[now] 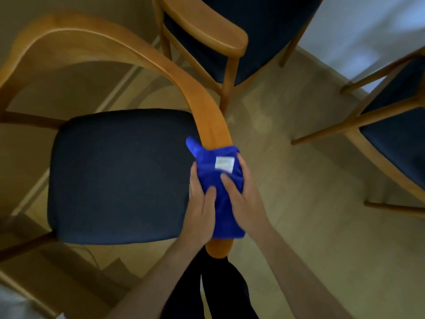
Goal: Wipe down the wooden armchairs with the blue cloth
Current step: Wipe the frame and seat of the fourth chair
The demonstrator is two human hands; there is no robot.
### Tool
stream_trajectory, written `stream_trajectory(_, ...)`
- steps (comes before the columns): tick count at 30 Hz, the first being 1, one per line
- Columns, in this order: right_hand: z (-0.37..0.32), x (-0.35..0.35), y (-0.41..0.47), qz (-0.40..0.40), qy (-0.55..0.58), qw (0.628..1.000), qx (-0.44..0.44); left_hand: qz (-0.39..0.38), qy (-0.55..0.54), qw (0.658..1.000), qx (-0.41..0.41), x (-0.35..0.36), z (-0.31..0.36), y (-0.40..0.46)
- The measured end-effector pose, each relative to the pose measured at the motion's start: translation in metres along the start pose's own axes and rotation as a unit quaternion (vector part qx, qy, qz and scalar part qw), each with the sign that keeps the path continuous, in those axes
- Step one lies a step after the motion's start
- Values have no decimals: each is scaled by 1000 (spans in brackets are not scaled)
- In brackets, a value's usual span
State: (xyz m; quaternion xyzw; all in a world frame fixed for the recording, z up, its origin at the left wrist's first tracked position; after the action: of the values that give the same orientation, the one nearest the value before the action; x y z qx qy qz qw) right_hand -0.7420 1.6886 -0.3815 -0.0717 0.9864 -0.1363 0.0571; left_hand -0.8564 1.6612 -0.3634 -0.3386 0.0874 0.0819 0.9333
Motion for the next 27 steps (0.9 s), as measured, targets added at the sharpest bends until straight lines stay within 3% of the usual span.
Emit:
stream_trajectory(3, 3, 6, -28, 17, -1, 1000, 20, -37, 5, 999, 27, -4, -17, -19)
stream_trajectory(6, -10, 5, 18, 6, -45, 999, -5, 1, 38, 999, 2, -1, 2, 14)
stream_trajectory(10, -26, 3, 74, -17, -90, 995, -48, 5, -22, 1000, -16, 3, 30, 57)
stream_trajectory(15, 0, 3, -18, 24, -58, 998, -10, 2, 73, 997, 18, -4, -12, -10)
stream_trajectory(19, 17, 20, -101, 45, -22, 998, 43, -64, 67, 995, -47, -11, -63, -71)
stream_trajectory(23, 15, 28, -117, 76, -47, 994, 63, -59, 63, 994, -68, -14, -74, -85)
stream_trajectory(27, 4, 27, -88, 81, -97, 992, 28, -62, 35, 995, -66, -11, -53, -62)
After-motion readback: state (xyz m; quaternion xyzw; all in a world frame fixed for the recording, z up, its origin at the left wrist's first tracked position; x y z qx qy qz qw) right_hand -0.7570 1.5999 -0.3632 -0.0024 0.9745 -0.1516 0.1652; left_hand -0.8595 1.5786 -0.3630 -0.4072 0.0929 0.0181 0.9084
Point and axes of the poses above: each hand's wrist, its own y-axis towards the middle knuckle, its own x-axis out of the palm, z = x × y, the point moved 2 cm from there along y, towards the middle knuckle, and after that the axes turned 13 degrees about -x, right-handed, at the moved point
